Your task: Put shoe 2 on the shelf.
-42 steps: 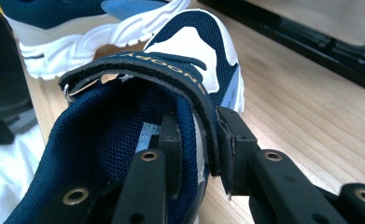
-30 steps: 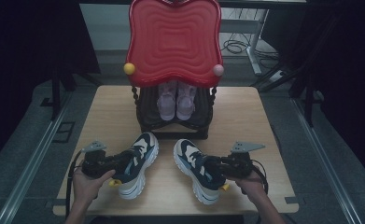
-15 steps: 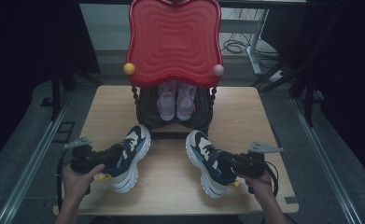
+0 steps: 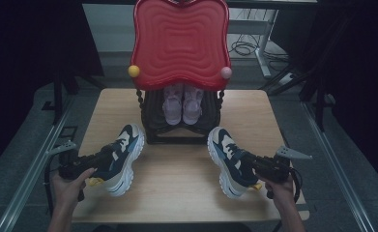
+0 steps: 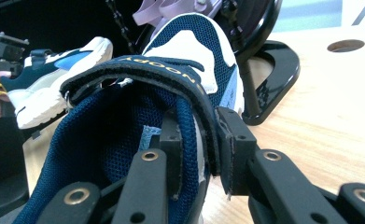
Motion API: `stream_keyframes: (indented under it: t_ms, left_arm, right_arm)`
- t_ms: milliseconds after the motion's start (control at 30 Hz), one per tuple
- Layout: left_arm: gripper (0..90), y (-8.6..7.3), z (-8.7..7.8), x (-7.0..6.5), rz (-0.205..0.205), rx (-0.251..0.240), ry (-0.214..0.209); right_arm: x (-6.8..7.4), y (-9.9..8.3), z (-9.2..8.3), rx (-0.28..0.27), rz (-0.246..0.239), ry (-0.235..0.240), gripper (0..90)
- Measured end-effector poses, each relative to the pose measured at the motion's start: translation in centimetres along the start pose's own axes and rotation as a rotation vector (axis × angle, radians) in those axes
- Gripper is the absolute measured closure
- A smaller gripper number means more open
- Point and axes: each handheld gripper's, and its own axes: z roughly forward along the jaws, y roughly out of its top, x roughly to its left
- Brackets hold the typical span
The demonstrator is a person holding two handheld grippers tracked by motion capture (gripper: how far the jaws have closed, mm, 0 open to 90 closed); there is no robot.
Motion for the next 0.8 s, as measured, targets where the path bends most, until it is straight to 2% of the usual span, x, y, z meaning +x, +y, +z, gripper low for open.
stream_keyframes:
  t_ms: [233,367,567,800]
  left_arm:
    - [73.2,0.2,-0.4,-0.2,0.021,-0.018,0.009]
    - [73.2,0.4,-0.7,0.2,0.013,-0.032,-0.009]
    - [73.2,1.1,-1.2,0.8,0.008,-0.060,-0.007]
    - [73.3,2.4,-1.7,1.2,-0.004,-0.104,-0.007]
  right_arm:
    - [-0.7,0.4,-0.2,-0.017,0.007,-0.013,73.6]
    - [-1.0,0.6,-0.6,-0.043,0.022,-0.028,73.6]
    - [-1.8,1.4,-1.5,-0.105,0.056,-0.038,73.6]
    - [-2.5,2.6,-2.1,-0.145,0.057,-0.068,73.6]
